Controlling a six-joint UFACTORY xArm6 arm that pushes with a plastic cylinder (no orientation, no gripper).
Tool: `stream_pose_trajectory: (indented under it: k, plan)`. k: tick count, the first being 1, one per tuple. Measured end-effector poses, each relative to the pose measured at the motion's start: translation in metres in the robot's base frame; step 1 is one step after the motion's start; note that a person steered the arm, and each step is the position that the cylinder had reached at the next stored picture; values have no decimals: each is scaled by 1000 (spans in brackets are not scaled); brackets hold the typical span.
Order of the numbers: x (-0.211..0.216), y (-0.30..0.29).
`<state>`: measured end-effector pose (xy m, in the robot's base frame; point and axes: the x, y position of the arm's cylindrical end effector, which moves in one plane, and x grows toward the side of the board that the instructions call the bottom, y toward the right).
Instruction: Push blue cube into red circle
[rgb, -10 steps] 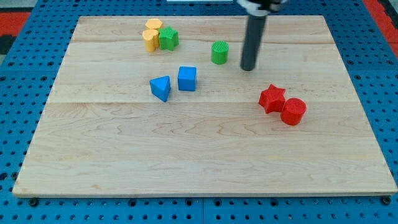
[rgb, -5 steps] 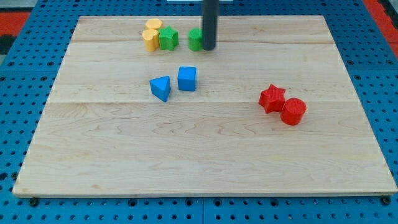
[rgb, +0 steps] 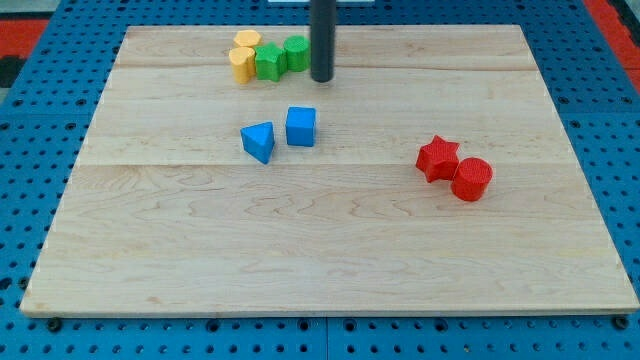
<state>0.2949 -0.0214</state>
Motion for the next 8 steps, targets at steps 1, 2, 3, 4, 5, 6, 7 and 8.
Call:
stream_pose_trajectory:
  k: [1,2,3,4,5,6,7,8]
  plan:
    - [56,-10]
    - [64,-53]
    - [95,-50]
    - [129,58]
    - [92,13]
    - [71,20]
    - [117,68]
    - [105,31]
